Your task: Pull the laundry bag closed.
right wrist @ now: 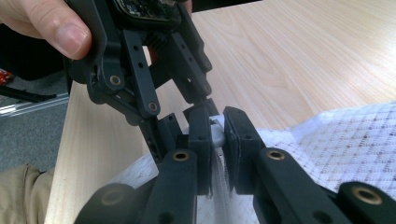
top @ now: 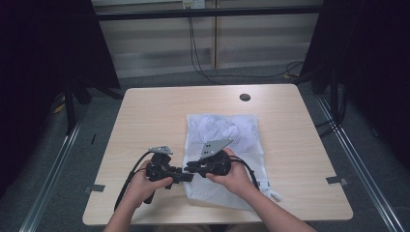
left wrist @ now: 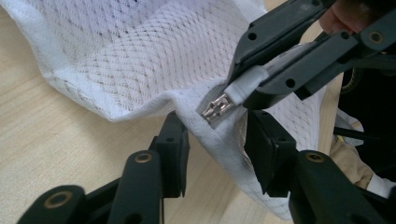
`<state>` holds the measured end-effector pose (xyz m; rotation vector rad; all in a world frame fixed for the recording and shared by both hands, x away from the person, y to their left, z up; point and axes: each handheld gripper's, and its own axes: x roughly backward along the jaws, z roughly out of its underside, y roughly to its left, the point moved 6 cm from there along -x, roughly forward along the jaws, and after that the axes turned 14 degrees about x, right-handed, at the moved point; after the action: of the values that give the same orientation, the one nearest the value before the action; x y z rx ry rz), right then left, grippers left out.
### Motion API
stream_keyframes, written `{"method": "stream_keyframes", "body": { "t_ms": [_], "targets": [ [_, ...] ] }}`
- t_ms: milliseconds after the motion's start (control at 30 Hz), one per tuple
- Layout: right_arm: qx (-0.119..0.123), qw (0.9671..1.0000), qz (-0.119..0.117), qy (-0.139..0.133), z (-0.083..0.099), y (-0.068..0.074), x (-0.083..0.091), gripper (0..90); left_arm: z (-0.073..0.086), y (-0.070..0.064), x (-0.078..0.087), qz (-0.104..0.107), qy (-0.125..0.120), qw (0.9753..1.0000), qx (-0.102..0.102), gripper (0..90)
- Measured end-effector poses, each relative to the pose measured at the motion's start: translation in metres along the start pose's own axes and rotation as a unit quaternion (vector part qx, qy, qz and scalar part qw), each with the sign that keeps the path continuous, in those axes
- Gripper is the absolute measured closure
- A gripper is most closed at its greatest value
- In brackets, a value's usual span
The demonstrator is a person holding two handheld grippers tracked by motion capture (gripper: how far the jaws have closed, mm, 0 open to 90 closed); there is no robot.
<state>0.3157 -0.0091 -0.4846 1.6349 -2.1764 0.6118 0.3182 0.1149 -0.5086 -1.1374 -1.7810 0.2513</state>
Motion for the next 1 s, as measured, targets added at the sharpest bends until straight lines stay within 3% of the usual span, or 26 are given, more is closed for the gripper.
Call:
{"method": "stream_keyframes", "body": {
  "t_ms": [200,300,433,600,800,1000],
  "targets": [
    [-0.004,1.0000,-0.002,-0.006,0.000,-0.002,0.002,81.8,0.000,-0.001,0.003,-0.008,0.009,0.9999,-0.007,69.3],
    [-0.003,1.0000,-0.004,-0.006,-0.001,-0.001,0.002,81.7,-0.001,-0.001,0.004,-0.025,0.011,0.9996,-0.012,78.2],
    [-0.007,0.9999,-0.007,-0.007,-0.001,-0.002,0.003,81.3,-0.003,-0.002,0.008,-0.026,0.010,0.9995,-0.014,82.9],
    [-0.006,0.9999,-0.007,-0.004,0.000,-0.002,0.003,80.5,-0.004,-0.003,0.008,-0.033,0.011,0.9993,-0.015,83.7],
    [-0.009,0.9999,-0.009,-0.005,0.001,-0.002,0.001,77.0,-0.005,-0.005,0.010,-0.021,0.009,0.9996,-0.017,84.3],
    [-0.009,0.9999,-0.014,-0.002,0.002,-0.002,0.000,80.6,-0.004,-0.005,0.011,-0.023,0.012,0.9994,-0.022,84.5]
  ]
}}
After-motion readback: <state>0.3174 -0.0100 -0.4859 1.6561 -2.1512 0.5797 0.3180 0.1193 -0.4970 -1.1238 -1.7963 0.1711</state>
